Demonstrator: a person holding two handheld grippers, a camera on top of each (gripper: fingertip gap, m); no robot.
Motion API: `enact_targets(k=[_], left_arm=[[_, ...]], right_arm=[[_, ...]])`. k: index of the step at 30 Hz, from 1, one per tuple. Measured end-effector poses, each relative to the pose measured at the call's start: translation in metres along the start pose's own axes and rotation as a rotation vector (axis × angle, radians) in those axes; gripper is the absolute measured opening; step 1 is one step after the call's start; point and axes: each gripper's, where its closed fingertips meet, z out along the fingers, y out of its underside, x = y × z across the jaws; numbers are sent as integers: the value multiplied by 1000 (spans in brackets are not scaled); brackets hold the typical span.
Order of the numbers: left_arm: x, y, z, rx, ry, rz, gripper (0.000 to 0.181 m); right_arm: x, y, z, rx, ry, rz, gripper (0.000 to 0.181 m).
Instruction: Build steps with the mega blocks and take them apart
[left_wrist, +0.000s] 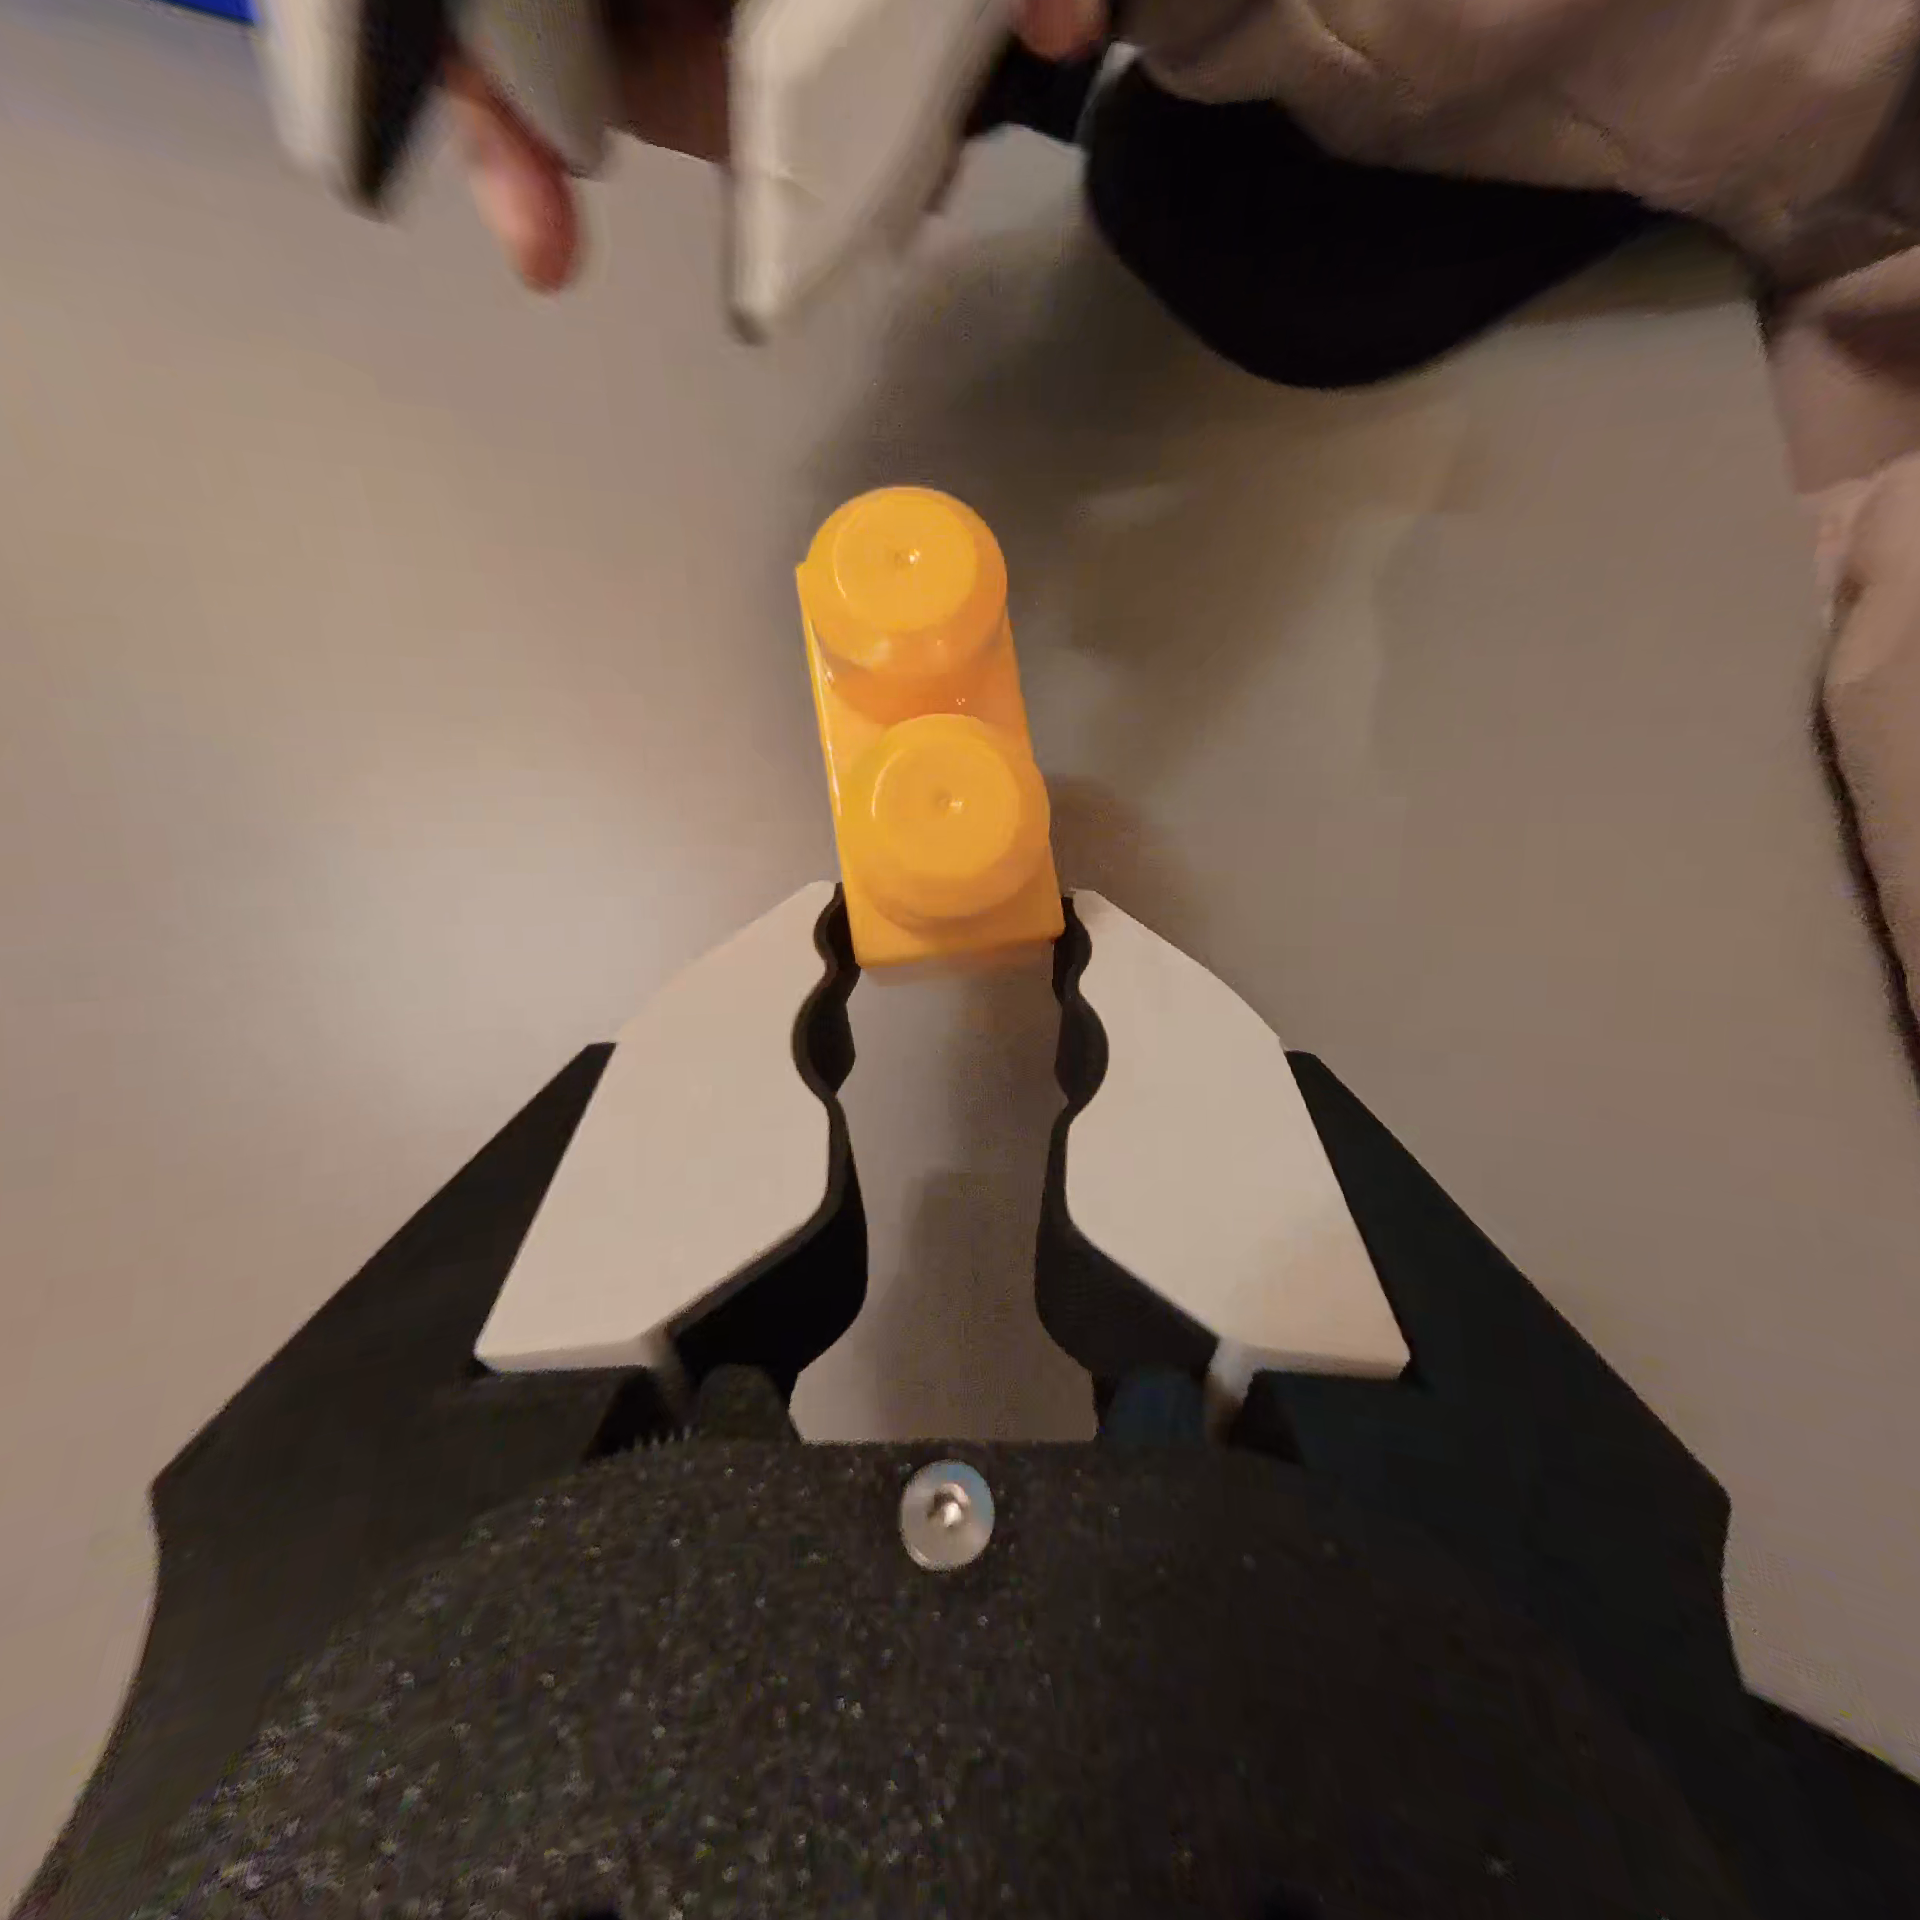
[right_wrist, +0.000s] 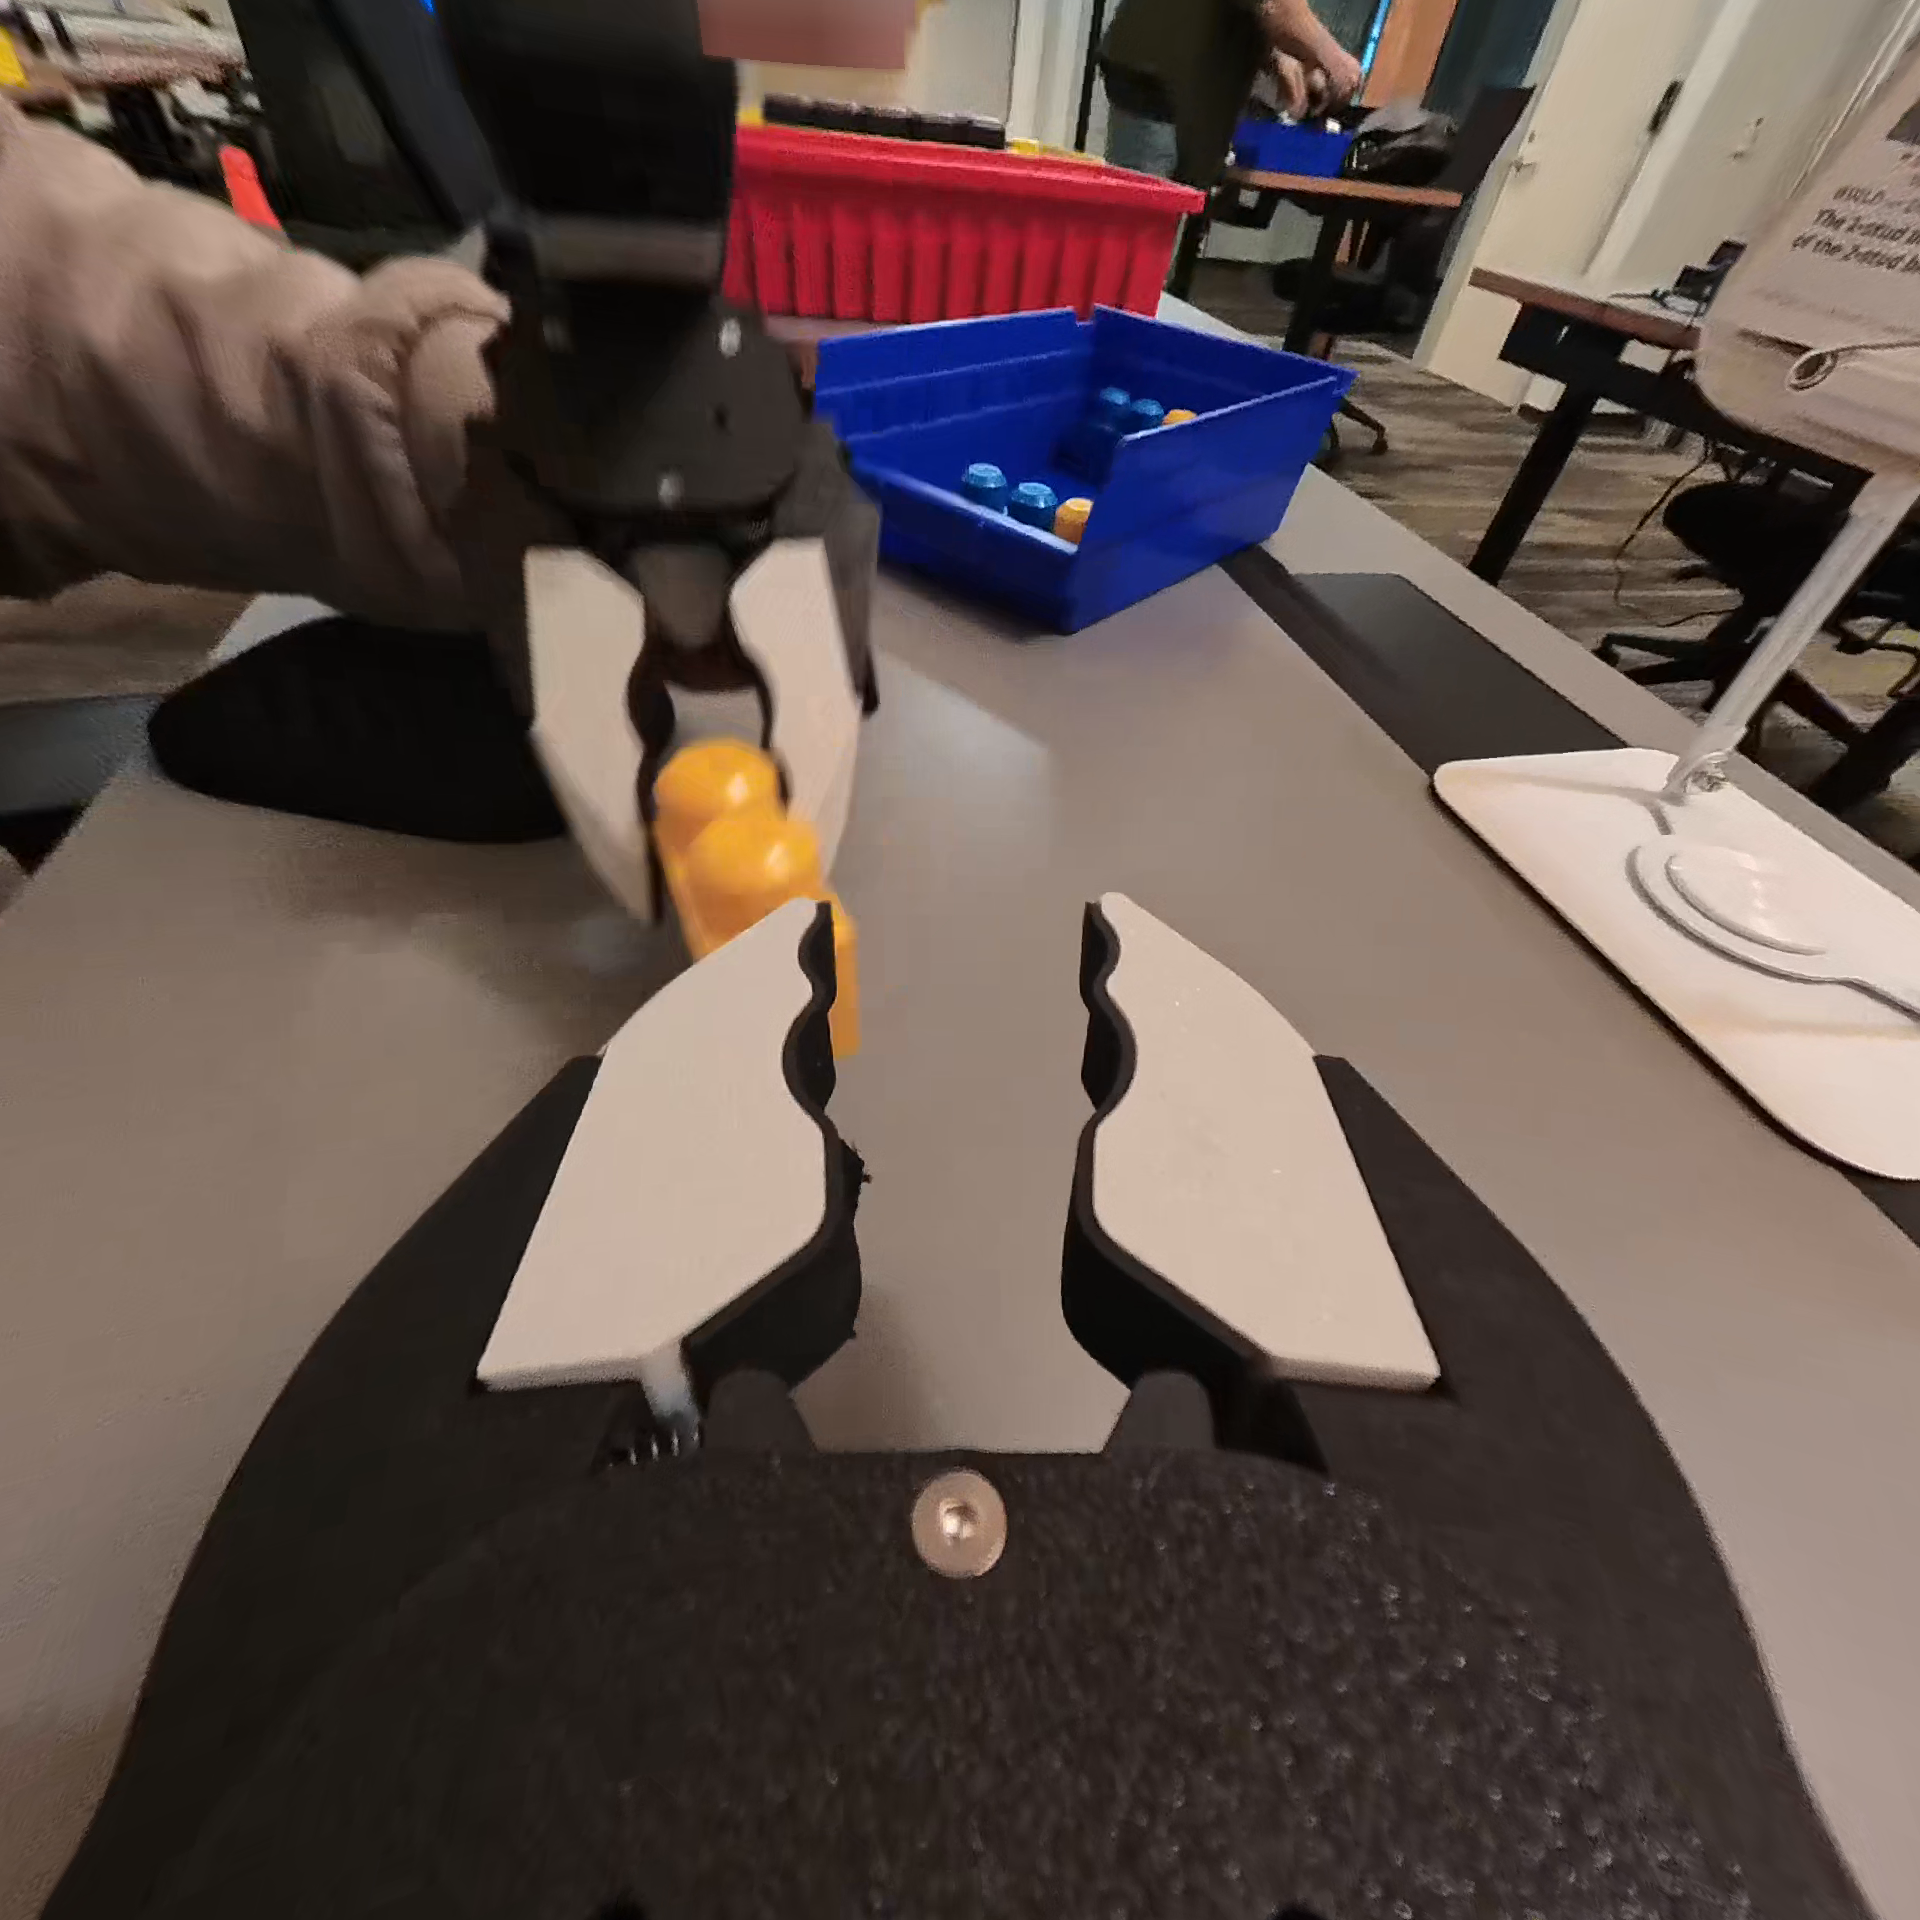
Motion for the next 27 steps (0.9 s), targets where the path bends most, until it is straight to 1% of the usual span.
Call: enact_targets(k=[3, 6, 7, 9, 10, 11, 12, 14, 15, 17, 19, 22, 25, 27], left_arm=[[19, 1, 27, -38, 70, 49, 37], [22, 7, 40, -76, 84, 70, 37], [21, 9, 42, -81, 80, 76, 39], [22, 11, 39, -78, 84, 70, 56], [21, 12, 35, -78, 80, 66, 61], [18, 11, 27, -70, 70, 62, 63], [13, 11, 16, -56, 53, 50, 62], [-6, 12, -17, -28, -20, 16, 56], [-21, 16, -38, -30, -78, 1, 54], [-58, 36, -84, -76, -225, -31, 51], [-92, 63, -131, -131, -344, -100, 49], [-132, 117, -190, -260, -451, -230, 43], [-157, 169, -226, -387, -500, -335, 43], [-168, 191, -240, -435, -513, -389, 44]], right_arm=[[8, -4, -7, 45, 14, 48, 43], [18, -2, -11, 48, 57, 52, 41], [20, -1, -12, 43, 64, 49, 41], [22, 0, -12, 38, 78, 51, 40], [23, 1, -13, 36, 82, 51, 40], [24, 0, -13, 38, 85, 51, 40], [25, 0, -13, 40, 90, 53, 40], [27, 0, -15, 42, 101, 56, 39], [28, -1, -16, 43, 105, 57, 39], [30, -1, -17, 46, 111, 61, 38], [31, 0, -18, 45, 116, 64, 38], [31, 0, -18, 46, 116, 70, 38], [31, 0, -17, 49, 112, 81, 38], [32, 1, -17, 49, 115, 84, 38]])
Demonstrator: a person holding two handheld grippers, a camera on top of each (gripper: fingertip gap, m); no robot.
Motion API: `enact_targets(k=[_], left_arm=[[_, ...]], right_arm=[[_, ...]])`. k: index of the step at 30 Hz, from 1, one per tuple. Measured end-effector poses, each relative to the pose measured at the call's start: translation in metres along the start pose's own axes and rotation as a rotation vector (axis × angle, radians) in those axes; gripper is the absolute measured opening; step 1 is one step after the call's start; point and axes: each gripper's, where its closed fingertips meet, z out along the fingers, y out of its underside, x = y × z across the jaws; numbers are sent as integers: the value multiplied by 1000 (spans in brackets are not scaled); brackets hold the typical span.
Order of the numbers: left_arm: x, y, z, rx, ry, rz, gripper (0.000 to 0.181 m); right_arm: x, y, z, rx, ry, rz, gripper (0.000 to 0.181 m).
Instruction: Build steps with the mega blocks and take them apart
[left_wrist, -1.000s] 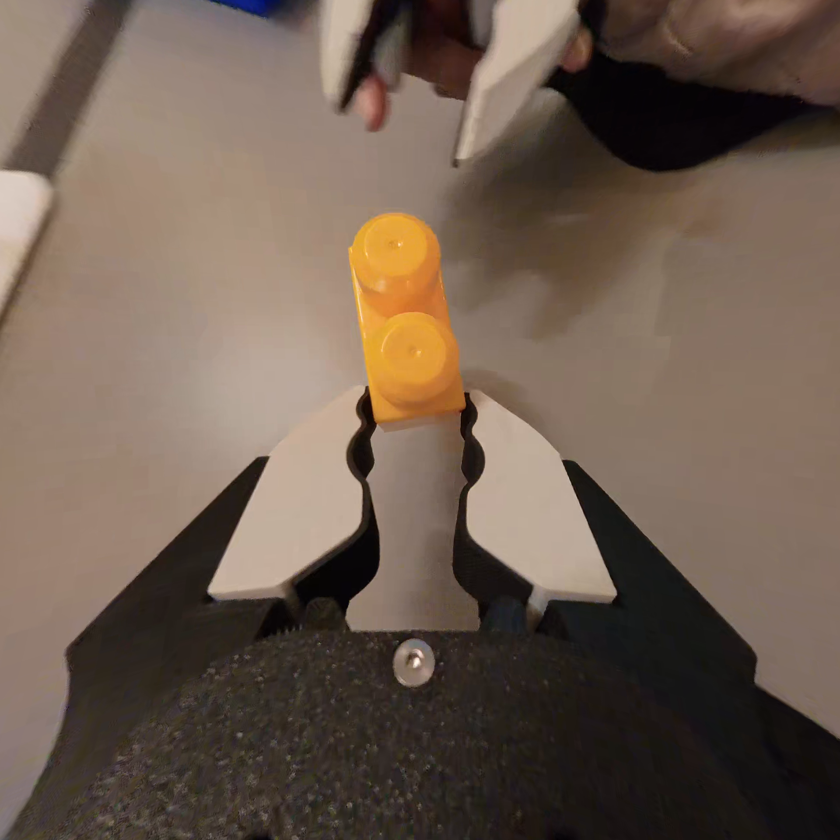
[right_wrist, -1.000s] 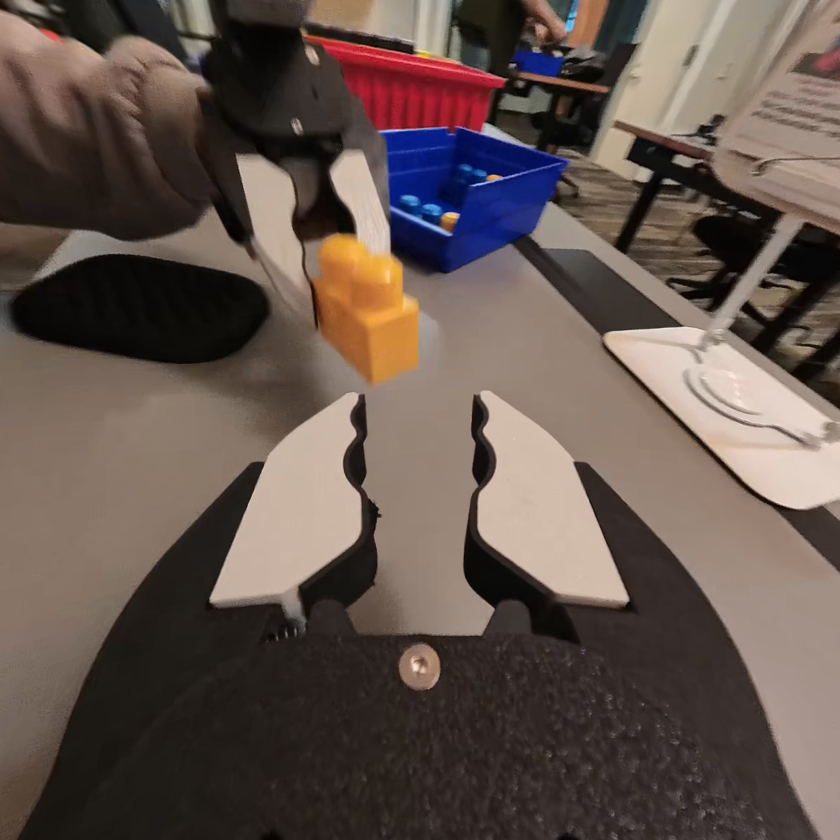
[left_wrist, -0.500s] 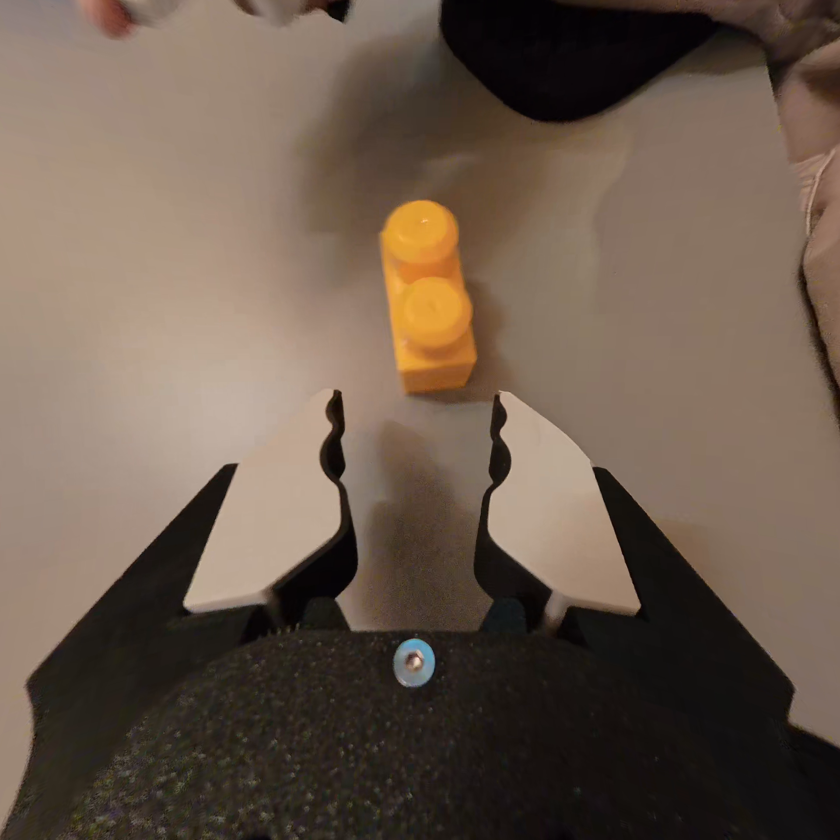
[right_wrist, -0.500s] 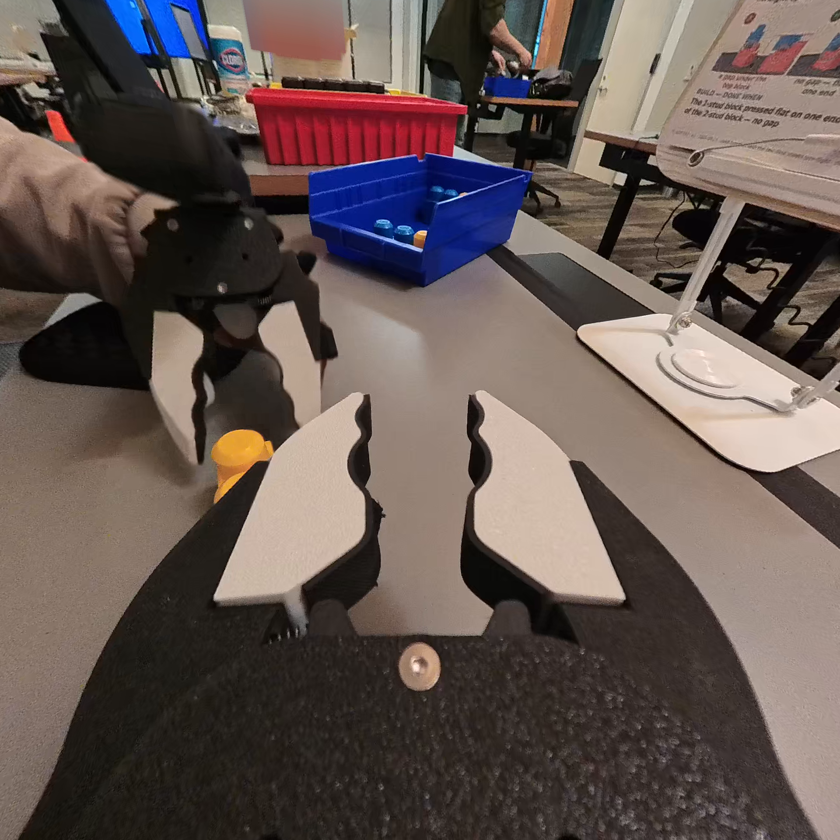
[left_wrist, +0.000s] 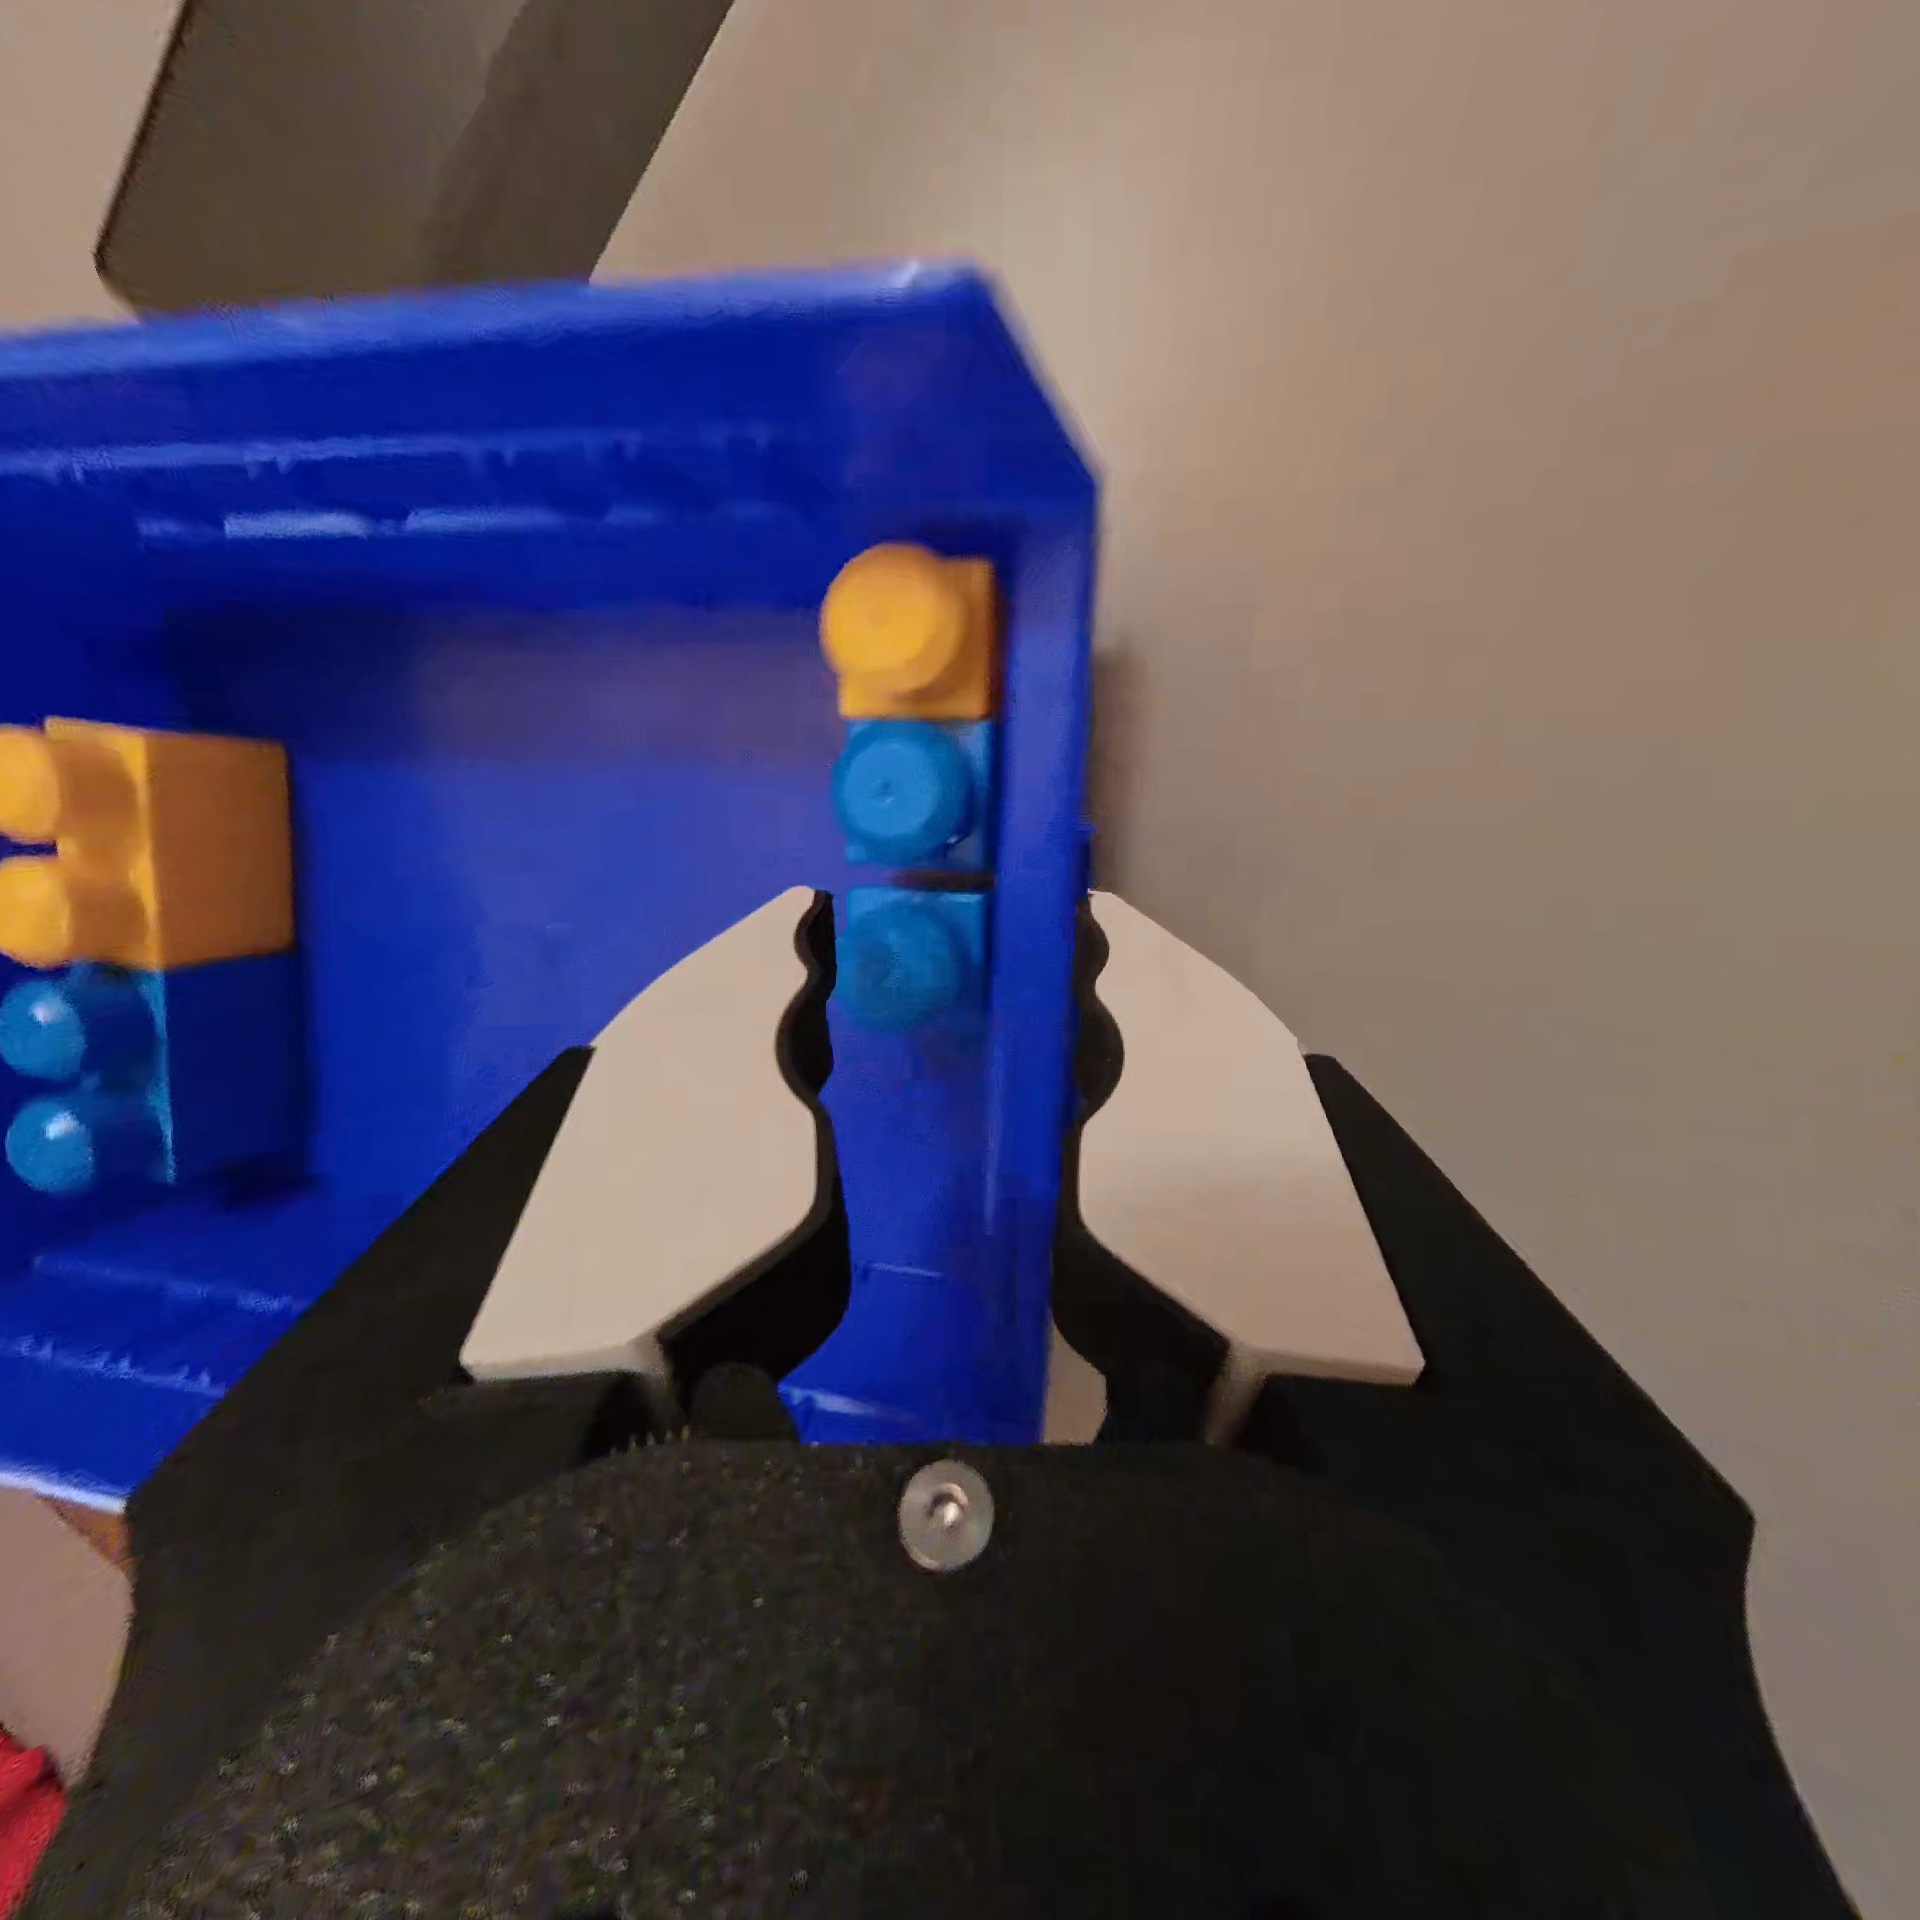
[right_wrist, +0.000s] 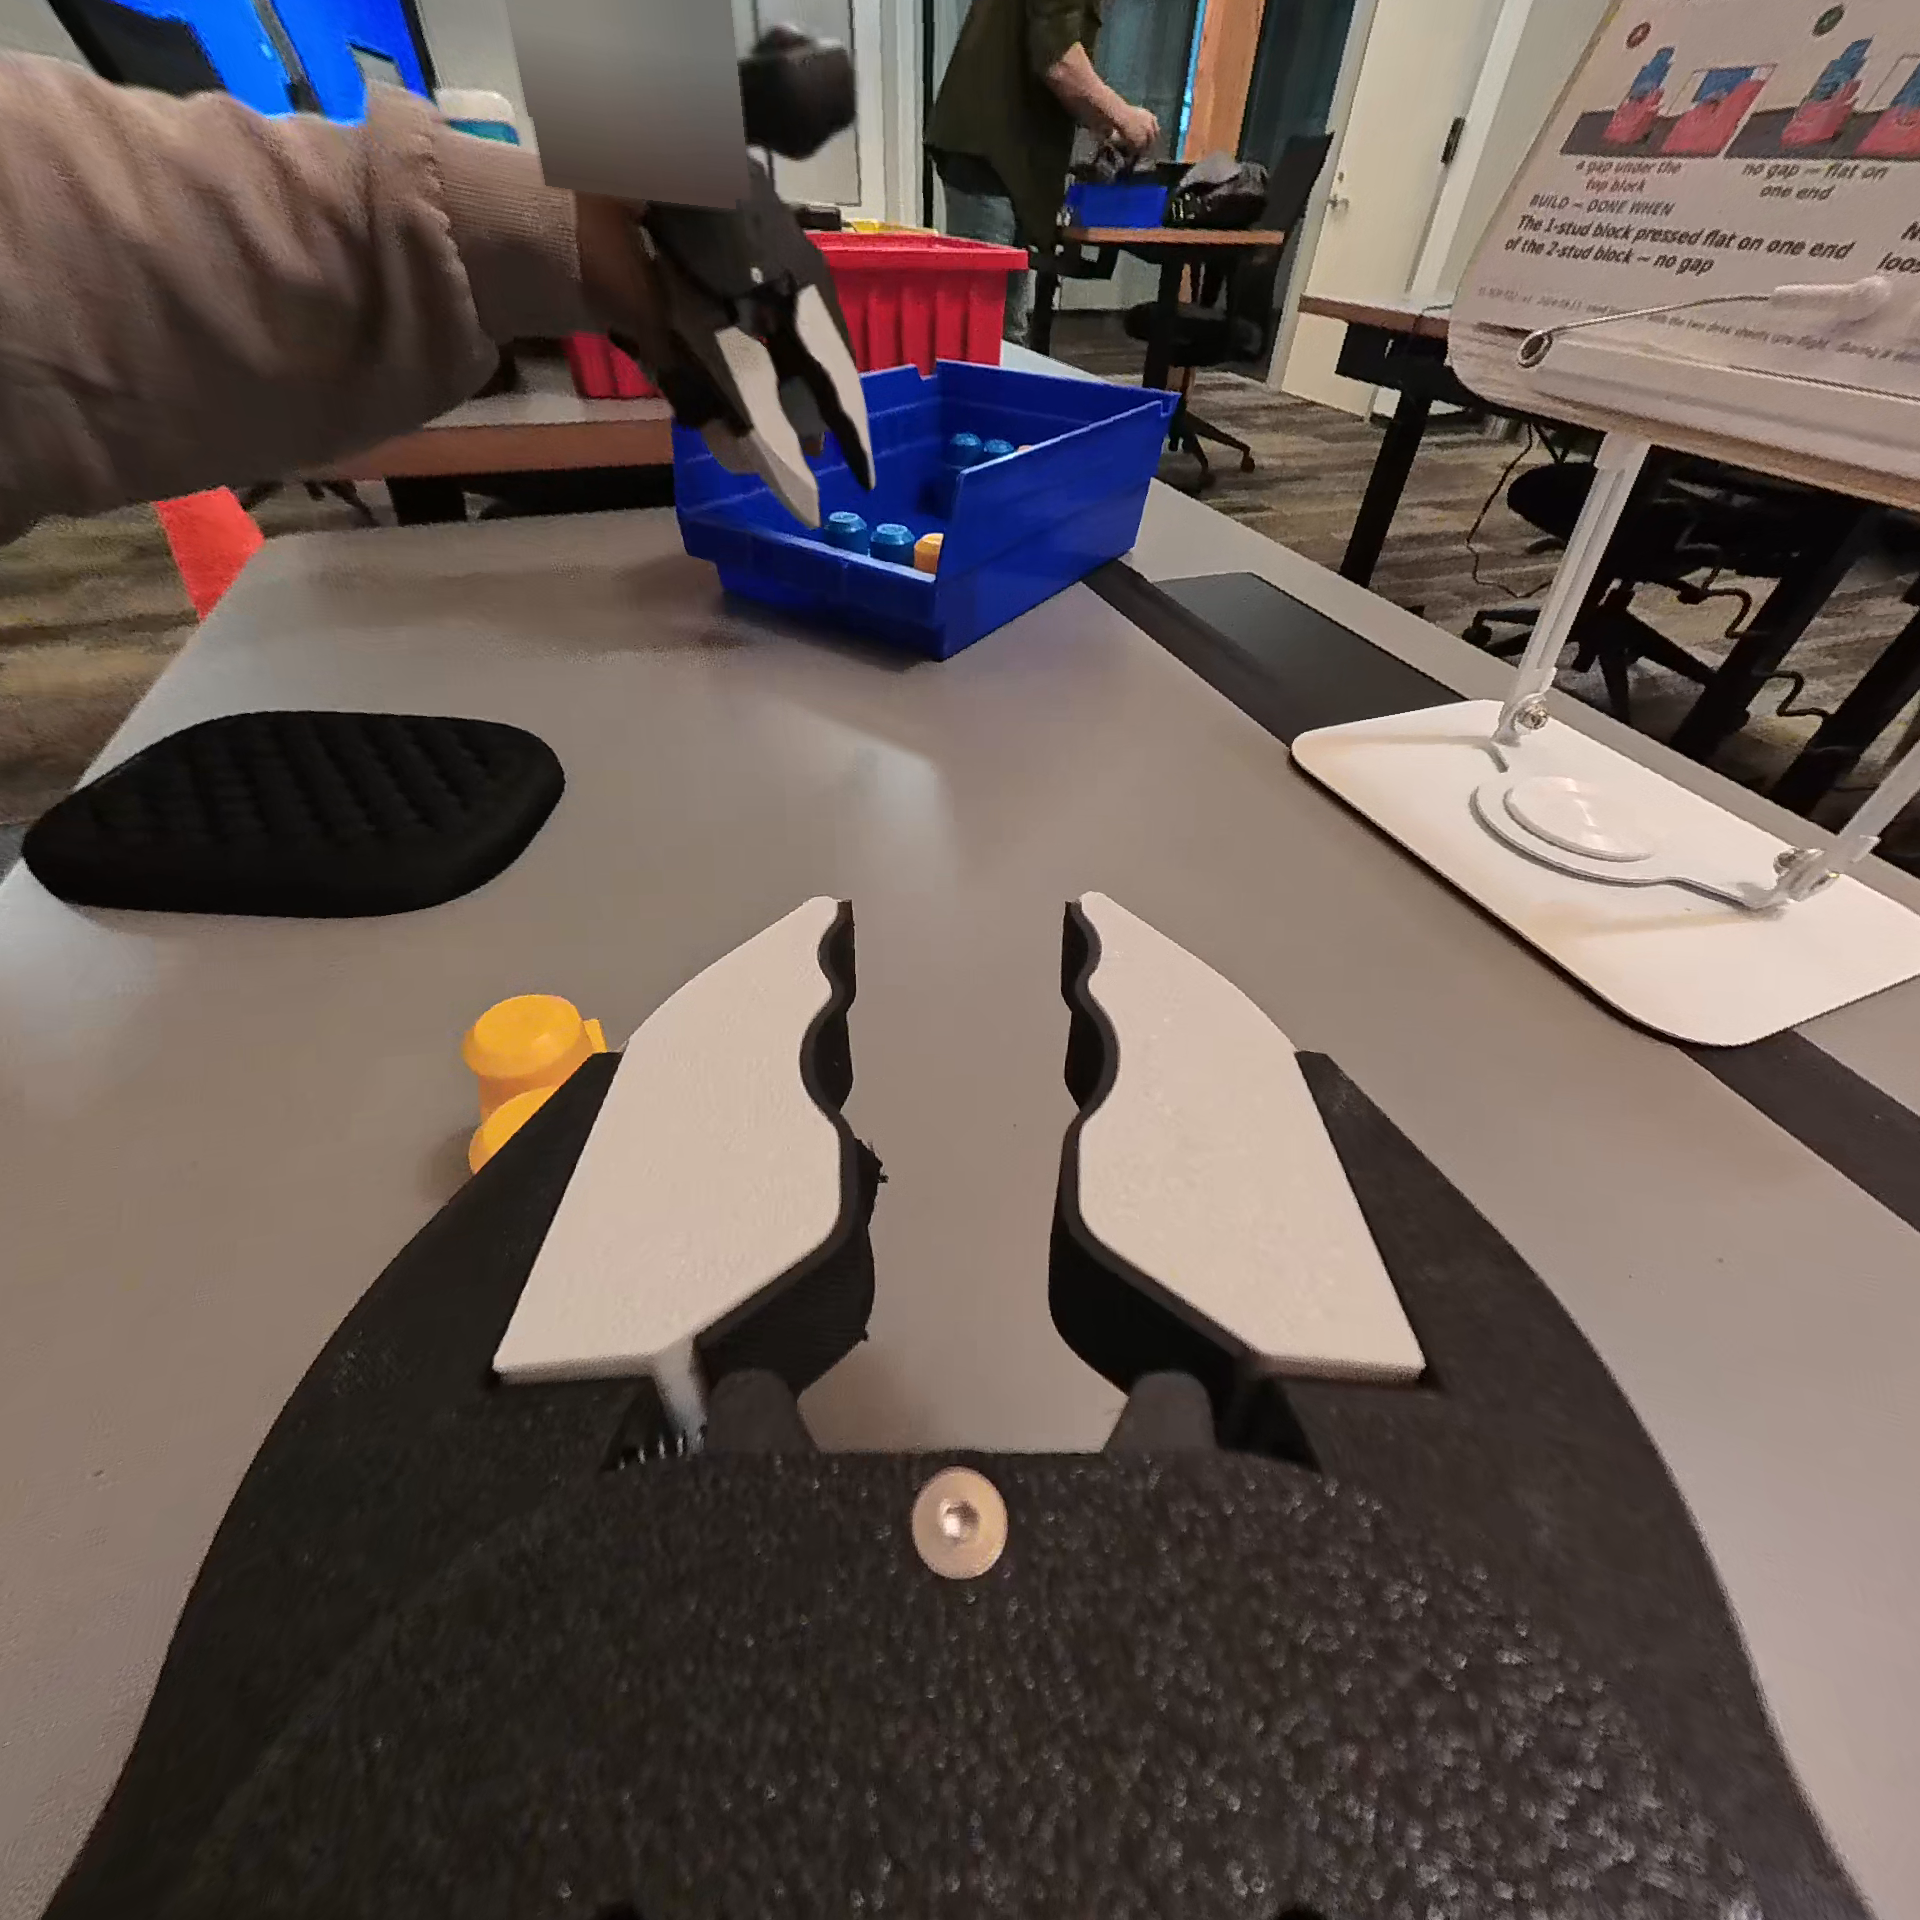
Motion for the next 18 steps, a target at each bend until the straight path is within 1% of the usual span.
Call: enact_targets(k=[3, 4, 6, 9, 12, 14, 16, 18], left_arm=[[-14, 17, 11, -65, 32, -52, 48], [-16, 17, 13, -63, 52, -69, 45], [-22, 20, 16, -89, 54, -75, 45], [-24, 28, 23, -149, 84, -79, 39], [-23, 26, 26, -148, 115, -93, 30], [-25, 25, 27, -143, 98, -86, 30], [-33, 24, 26, -142, 48, -85, 30], [-42, 21, 17, -125, -13, -91, 30]], right_arm=[[2, 1, 0, 2, 5, 10, 38], [3, 2, 0, 1, 6, 13, 38], [4, 3, 0, 1, 7, 20, 38], [5, 4, 0, -3, 9, 24, 37], [5, 5, 0, -7, 13, 23, 37], [5, 5, 0, -7, 14, 23, 37], [6, 5, 0, -8, 18, 23, 36], [7, 4, -1, -5, 20, 24, 36]])
